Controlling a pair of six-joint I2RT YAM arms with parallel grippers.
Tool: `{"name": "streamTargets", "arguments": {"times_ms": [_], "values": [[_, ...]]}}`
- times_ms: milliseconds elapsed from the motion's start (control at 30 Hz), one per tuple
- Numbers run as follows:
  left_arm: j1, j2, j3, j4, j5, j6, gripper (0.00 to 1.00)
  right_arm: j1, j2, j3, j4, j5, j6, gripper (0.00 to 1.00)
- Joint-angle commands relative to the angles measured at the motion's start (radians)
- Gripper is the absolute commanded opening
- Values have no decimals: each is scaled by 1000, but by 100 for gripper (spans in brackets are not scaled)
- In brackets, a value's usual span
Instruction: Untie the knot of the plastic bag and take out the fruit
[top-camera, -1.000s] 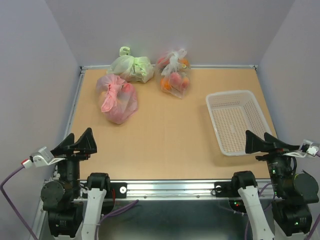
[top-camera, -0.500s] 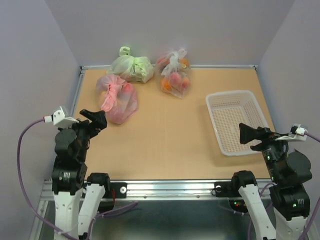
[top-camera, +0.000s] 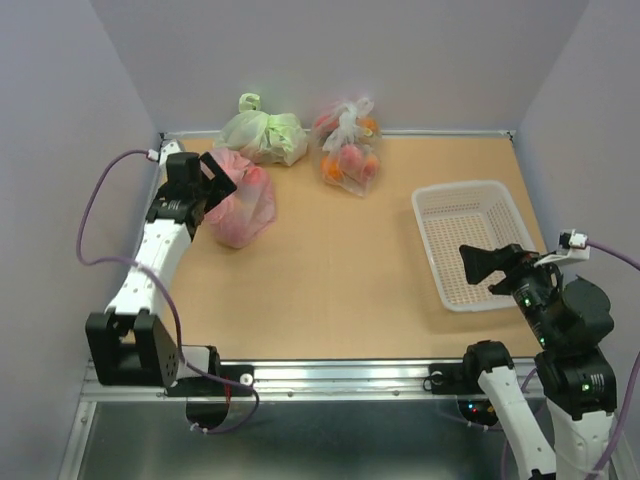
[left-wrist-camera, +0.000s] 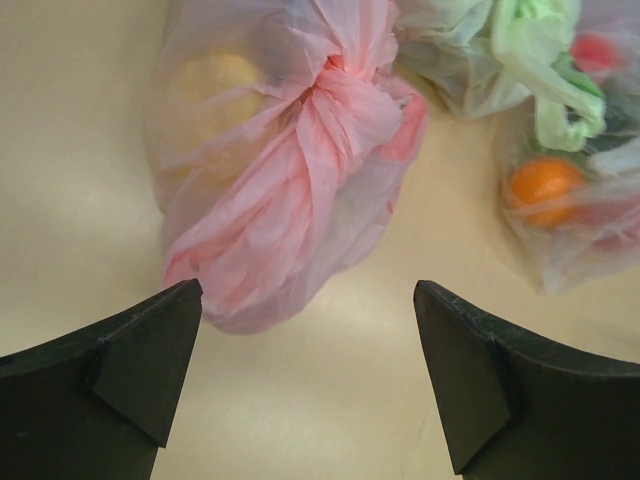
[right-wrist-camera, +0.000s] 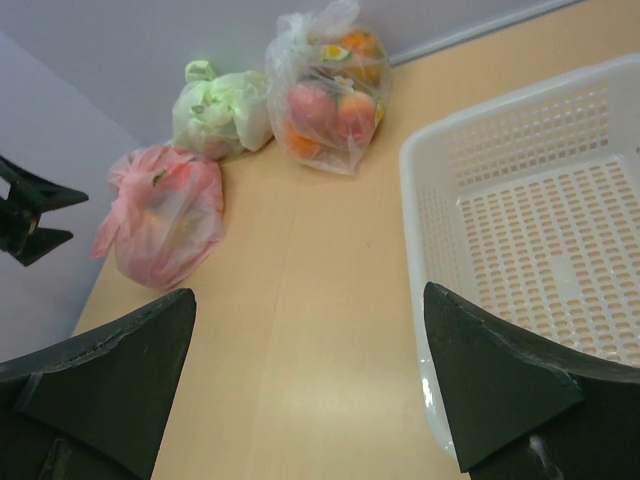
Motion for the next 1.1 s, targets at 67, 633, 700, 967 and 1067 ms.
{"name": "streamTargets", "arguments": {"times_ms": [67, 633, 700, 967, 1067], "values": [[5, 264, 185, 114, -81, 0, 99, 9, 110, 21, 23, -39, -49, 100], [-228, 378, 187, 143, -26, 268, 0, 7, 274, 73, 26, -221, -153, 100], [-294, 317, 169, 143, -9, 354, 0, 7, 310, 81, 26, -258, -167, 100], [-620, 120, 70, 145, 65, 531, 0, 7, 480, 104, 55, -434, -201, 100], [-680, 50, 8, 146, 95, 554, 0, 9, 528, 115, 74, -467, -212, 100]]}}
